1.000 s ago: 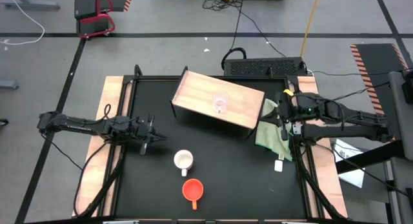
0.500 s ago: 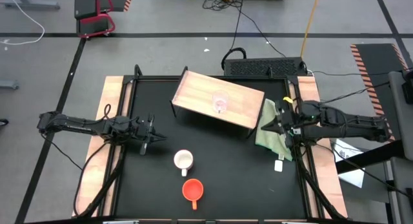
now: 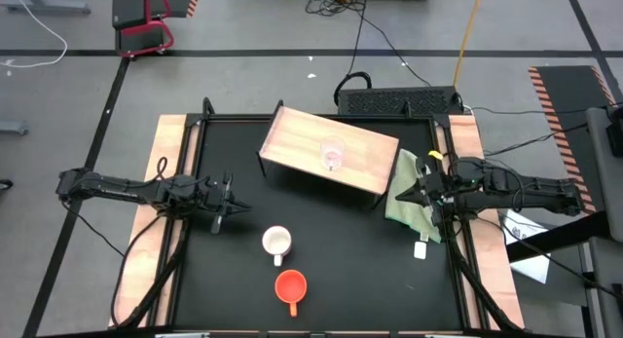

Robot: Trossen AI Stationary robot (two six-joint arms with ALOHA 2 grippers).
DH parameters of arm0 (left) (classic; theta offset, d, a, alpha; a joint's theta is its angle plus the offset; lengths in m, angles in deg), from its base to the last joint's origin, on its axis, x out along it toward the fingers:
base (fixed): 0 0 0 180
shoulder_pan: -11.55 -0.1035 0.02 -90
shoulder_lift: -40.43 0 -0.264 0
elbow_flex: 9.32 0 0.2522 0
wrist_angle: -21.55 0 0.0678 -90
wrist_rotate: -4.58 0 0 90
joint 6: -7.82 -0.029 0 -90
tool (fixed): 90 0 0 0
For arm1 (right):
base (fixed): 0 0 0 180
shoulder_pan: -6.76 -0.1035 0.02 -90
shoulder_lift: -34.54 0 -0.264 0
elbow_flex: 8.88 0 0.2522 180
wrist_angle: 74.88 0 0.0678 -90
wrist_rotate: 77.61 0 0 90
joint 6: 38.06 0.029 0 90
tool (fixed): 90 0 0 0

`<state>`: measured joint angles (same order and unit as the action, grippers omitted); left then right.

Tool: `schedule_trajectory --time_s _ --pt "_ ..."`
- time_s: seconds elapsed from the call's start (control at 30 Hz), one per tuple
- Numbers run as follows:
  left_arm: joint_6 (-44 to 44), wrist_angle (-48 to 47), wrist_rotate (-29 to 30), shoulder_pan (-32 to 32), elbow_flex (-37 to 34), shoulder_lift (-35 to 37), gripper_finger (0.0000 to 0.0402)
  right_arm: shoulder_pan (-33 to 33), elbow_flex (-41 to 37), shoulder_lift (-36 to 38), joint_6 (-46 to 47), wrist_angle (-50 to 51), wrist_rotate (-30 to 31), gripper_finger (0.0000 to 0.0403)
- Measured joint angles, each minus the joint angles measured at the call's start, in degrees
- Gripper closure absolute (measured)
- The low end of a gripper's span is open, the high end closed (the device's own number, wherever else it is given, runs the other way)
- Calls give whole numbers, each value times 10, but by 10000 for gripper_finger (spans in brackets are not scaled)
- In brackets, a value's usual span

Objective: Stack small to large cups/mugs on shelf
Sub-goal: Put the transparent mug on the shelf

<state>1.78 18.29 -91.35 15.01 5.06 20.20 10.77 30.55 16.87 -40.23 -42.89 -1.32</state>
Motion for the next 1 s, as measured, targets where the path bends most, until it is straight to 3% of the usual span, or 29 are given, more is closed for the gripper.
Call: schedule_trajectory --time_s 0.87,1.0 --pt "21 0 0 0 0 0 376 0 -4 8 1 0 0 403" --pt "15 2 -29 0 0 0 376 0 -4 8 1 0 0 403"
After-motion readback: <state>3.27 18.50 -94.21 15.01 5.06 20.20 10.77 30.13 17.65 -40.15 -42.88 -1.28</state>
